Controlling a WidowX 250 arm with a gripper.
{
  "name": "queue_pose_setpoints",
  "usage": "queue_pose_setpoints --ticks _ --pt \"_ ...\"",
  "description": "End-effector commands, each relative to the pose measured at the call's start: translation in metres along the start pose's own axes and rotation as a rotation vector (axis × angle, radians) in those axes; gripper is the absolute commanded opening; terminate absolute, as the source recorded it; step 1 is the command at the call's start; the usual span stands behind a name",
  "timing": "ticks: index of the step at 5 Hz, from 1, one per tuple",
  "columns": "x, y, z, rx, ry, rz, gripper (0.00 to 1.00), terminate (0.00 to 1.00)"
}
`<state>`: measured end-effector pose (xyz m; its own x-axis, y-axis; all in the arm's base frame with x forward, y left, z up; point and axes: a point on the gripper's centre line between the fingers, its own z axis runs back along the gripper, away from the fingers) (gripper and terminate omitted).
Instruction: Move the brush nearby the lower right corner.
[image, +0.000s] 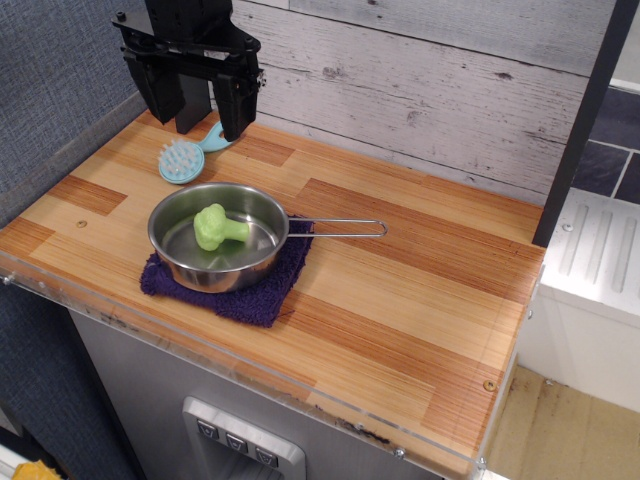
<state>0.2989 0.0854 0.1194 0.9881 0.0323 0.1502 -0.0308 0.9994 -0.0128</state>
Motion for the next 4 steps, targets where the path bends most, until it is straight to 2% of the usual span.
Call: queue_pose_setpoints --ticks 1,2,3,4 --pt "0.000 0.000 0.000 0.000 0.000 0.000 1.00 0.00" --pt "0.006 0.027 -0.013 0.000 0.006 0.052 1.00 0.00" --pt "0.015 0.058 -0.023 -0.014 -0.019 0.101 1.00 0.00" --pt "0.034 0.073 -0.036 0.030 -0.059 0.102 1.00 0.00"
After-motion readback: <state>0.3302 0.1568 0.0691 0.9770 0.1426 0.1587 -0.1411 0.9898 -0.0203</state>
